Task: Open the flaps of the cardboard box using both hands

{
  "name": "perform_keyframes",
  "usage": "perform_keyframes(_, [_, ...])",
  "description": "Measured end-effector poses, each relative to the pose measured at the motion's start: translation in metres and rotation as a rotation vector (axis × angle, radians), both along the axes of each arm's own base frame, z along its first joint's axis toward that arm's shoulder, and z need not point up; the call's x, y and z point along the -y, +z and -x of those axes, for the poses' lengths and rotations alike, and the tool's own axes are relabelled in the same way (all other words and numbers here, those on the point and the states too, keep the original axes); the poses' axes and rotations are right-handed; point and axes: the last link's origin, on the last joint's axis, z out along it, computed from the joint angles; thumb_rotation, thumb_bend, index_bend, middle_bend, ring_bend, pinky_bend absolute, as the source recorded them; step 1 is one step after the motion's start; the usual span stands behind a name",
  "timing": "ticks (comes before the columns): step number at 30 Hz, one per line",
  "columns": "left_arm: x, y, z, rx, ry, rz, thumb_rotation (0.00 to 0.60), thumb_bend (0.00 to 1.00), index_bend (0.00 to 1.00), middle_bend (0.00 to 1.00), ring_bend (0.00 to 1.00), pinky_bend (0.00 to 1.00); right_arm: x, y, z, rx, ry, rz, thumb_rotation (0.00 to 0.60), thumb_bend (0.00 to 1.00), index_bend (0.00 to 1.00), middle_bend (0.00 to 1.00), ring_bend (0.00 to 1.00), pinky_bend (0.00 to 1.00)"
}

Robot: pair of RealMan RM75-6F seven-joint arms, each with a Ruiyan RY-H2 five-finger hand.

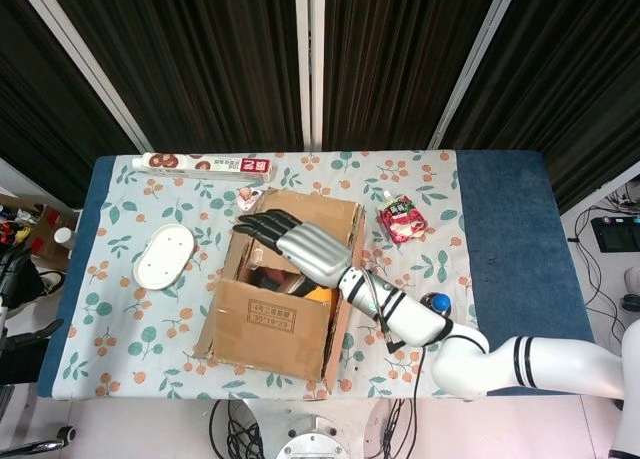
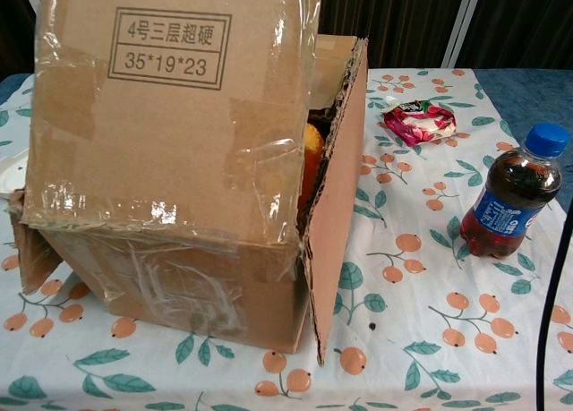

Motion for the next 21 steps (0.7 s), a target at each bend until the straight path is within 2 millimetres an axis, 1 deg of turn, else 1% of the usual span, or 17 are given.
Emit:
perform_keyframes(6, [-0.002, 0.003, -0.003, -0.006, -0.003, -0.007, 0.6, 0.04, 0.0, 0.03, 0.07, 0.17, -0.025, 0.01, -0.008, 0.031, 0.027, -0.1, 0.6, 0.0, 0.0, 0.0, 0.0, 0.0])
perform_keyframes(13, [-0.001, 0.005, -0.006, -0.012, -0.008, -0.01, 0.6, 0.04, 0.0, 0.03, 0.07, 0.17, -0.055, 0.008, -0.012, -0.003, 0.085, -0.206, 0.6, 0.0, 0.0, 0.0, 0.0, 0.0])
perform_keyframes(16, [-0.001, 0.006, -0.007, -0.013, -0.011, -0.01, 0.6, 0.04, 0.0, 0.03, 0.07, 0.17, -0.063, 0.006, -0.011, -0.025, 0.1, -0.231, 0.6, 0.0, 0.0, 0.0, 0.0, 0.0])
perform_keyframes(21, [-0.001, 0.007, -0.007, -0.014, -0.014, -0.01, 0.6, 0.04, 0.0, 0.03, 0.07, 0.17, -0.063, 0.004, -0.007, -0.044, 0.102, -0.226, 0.6, 0.0, 0.0, 0.0, 0.0, 0.0])
